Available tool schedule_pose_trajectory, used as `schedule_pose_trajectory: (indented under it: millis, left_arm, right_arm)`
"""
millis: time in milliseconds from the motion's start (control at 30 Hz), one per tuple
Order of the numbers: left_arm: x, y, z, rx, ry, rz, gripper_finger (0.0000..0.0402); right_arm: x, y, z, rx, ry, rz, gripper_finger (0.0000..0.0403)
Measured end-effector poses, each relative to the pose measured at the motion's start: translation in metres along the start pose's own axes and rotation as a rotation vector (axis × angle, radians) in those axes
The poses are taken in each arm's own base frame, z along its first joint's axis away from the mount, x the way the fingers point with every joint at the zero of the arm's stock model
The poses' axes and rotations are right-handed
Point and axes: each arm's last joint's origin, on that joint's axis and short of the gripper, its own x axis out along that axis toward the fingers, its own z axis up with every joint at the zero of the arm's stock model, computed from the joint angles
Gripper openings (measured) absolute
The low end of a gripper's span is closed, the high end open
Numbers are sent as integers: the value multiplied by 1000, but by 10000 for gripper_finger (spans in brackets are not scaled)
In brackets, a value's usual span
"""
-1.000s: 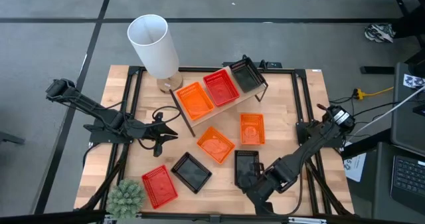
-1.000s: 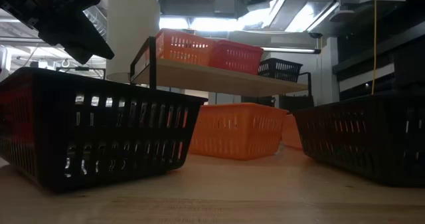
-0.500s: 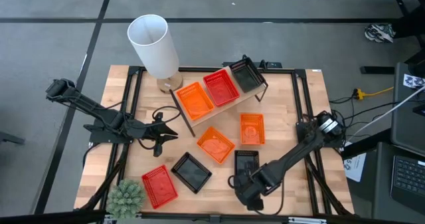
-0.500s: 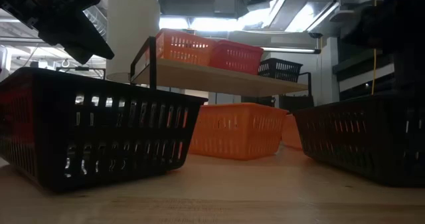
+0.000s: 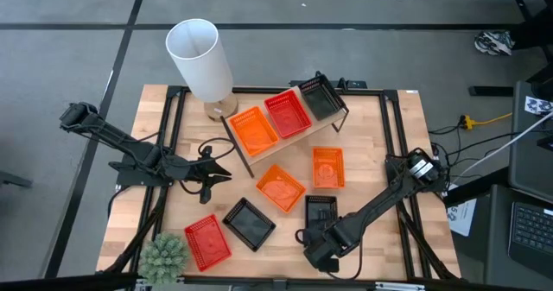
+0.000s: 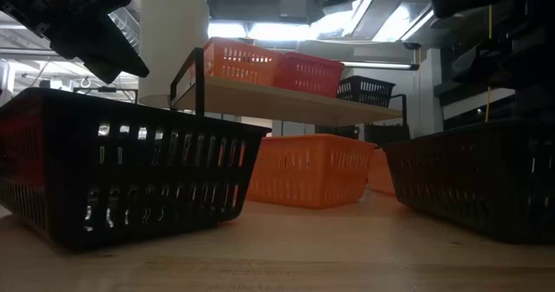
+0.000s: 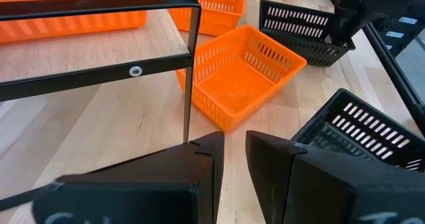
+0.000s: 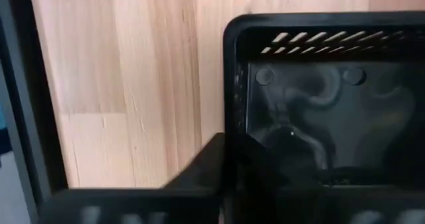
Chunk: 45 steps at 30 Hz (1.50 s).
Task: Stack baskets on shelf by color
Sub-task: Stack the right black basket on top of the other black basket on the shelf
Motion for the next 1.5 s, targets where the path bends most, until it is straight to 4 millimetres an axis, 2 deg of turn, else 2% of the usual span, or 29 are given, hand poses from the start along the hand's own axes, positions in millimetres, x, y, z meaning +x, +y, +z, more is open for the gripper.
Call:
schedule_pose_trajectory:
  millis: [33,167,267,467,667,733,833,967,1100,1267,1500]
  left_arm:
    - [0,0,0,0,0,0,57]
    - [0,0,0,0,0,0,57]
    - [0,0,0,0,0,0,57]
    - [0,0,0,0,0,0,57]
    - [0,0,0,0,0,0,57]
    - [0,0,0,0,0,0,57]
    - [0,0,0,1,0,0,57]
    - [0,0,0,1,1,0,57]
    - [0,0,0,1,1,0,57]
    - [0,0,-1,7,11,4,57]
    - [0,1,-2,12,23,9,57]
  right_arm:
    - [0,0,0,4,1,2,16]
    - [-3,1,1,13,23,24,6]
    - [-18,8,5,2,23,38,4]
    - [-81,17,14,-61,-49,-118,2]
    - [-149,11,10,-169,-221,-459,2]
    - [-164,9,13,-214,-330,-518,2]
    - [-180,1,16,-307,-389,-607,1]
    - [-199,-21,21,-334,-428,-708,1]
    - [-222,-52,27,-326,-430,-742,1]
    - [-249,-99,31,-289,-409,-775,1]
    - [-274,-168,35,-318,-286,-845,1]
